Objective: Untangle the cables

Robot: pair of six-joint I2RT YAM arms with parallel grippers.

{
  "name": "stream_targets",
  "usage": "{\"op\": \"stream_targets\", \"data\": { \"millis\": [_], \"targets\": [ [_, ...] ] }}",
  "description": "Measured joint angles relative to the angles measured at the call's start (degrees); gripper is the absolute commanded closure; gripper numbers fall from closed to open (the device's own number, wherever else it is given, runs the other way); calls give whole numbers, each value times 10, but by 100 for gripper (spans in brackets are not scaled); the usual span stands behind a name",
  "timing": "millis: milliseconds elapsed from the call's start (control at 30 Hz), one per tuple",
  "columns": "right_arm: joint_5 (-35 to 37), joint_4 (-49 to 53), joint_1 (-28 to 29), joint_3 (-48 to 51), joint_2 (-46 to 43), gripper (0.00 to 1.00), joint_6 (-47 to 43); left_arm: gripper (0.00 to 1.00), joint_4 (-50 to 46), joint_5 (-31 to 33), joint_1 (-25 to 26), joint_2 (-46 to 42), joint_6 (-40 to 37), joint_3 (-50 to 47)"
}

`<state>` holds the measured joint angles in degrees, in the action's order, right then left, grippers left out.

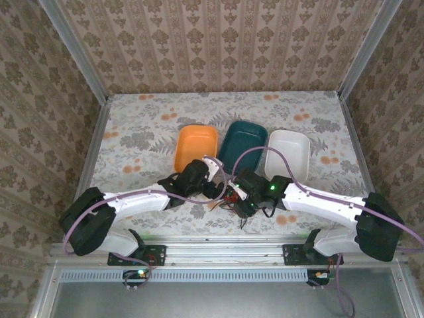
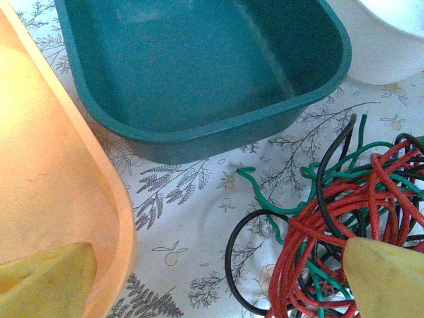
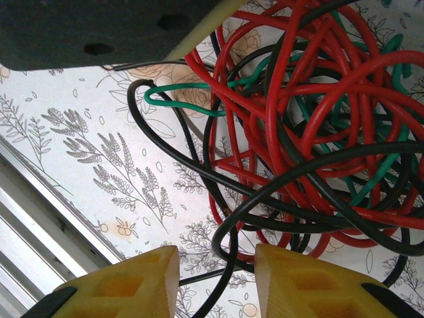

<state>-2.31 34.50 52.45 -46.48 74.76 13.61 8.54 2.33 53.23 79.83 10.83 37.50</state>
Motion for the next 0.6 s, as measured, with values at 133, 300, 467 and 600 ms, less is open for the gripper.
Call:
{"op": "stream_targets", "data": {
  "millis": [133,300,467,600],
  "targets": [
    [-1,0,0,-1,12,63,-11,3,0,0,0,1,0,0],
    [2,-2,0,-1,23,71,-27,4,0,0,0,7,0,0],
    [5,-2,0,-6,33,91,-44,6,-2,2,-1,19,-1,0],
    [5,-13,0,-22,30,94,-44,8,-2,-4,0,29,-5,9]
  ]
}}
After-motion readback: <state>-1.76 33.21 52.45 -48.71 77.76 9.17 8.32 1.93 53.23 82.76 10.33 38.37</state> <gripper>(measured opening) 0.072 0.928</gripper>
